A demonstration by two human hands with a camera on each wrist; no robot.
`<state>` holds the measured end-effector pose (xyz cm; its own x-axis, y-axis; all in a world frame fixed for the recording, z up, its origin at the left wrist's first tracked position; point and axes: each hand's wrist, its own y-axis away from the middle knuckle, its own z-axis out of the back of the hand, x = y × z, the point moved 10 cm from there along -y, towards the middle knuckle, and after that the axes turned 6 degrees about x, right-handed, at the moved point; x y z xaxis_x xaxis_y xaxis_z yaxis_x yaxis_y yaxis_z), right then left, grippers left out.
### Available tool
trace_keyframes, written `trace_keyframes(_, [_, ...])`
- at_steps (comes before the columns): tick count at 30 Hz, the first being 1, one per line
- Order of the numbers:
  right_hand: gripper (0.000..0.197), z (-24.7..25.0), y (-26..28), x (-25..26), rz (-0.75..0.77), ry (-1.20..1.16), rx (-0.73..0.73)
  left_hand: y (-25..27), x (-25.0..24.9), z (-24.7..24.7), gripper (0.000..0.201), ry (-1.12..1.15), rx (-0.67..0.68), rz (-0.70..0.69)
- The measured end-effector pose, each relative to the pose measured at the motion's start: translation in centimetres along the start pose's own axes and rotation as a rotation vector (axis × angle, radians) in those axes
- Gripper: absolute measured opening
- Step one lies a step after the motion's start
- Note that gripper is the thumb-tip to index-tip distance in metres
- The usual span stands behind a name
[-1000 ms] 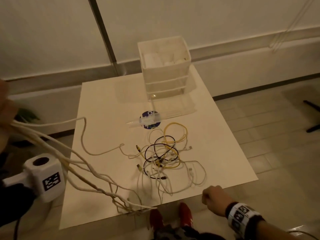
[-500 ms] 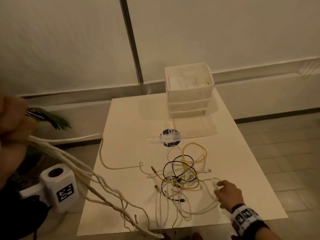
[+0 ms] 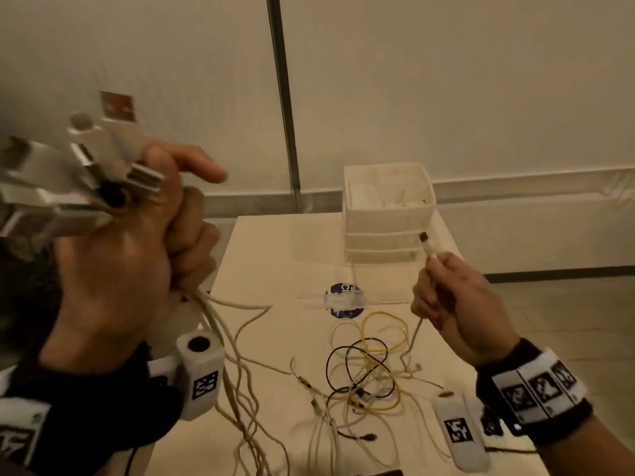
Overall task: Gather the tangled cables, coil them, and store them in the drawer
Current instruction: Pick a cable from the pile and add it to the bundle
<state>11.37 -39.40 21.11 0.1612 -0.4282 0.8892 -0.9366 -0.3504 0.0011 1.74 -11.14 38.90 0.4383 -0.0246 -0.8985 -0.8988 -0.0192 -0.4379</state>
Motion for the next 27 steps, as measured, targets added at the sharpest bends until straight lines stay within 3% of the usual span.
trace_keyframes(4, [0.015, -8.2, -2.0, 6.8, 0.162, 0.033, 0.26, -0.6, 0.9, -4.5, 0.043, -0.02, 0.132, 0.041])
trace_keyframes(7, [0.017, -12.0, -2.1, 11.5, 0.303, 0.169, 0.362, -0.6, 3.2, -4.3, 0.03, 0.0, 0.096, 0.087])
trace_keyframes(10, [0.014, -14.9, -1.7, 11.8, 0.319, 0.31, 0.442, -0.8, 6.3, -5.4, 0.019, 0.084, 0.019, 0.147])
trace_keyframes(12, [0.016, -15.8, -1.7, 10.1, 0.313, 0.436, 0.417, -1.3, 7.6, -6.3, 0.012, 0.125, 0.002, 0.177])
trace_keyframes(15, [0.018, -15.3, -1.7, 8.2, 0.308, 0.442, 0.313, -1.5, 8.6, -7.1, 0.013, 0.185, -0.003, 0.185])
trace_keyframes(20, [0.019, -14.2, -1.5, 6.3, 0.304, 0.507, 0.238, -1.7, 10.1, -7.8, 0.051, 0.256, 0.042, 0.193])
trace_keyframes(22, [0.016, -14.0, -1.2, 6.3, 0.358, 0.6, 0.185, -2.0, 10.5, -7.9, 0.047, 0.217, -0.003, 0.201])
trace_keyframes(25, [0.018, -13.5, -0.7, 6.4, 0.453, 0.706, 0.128, -2.2, 10.0, -7.9, 0.022, 0.072, -0.103, 0.154])
trace_keyframes(27, [0.019, -13.2, -0.2, 6.0, 0.505, 0.769, 0.13, -2.4, 9.0, -6.5, 0.023, -0.026, -0.19, 0.068])
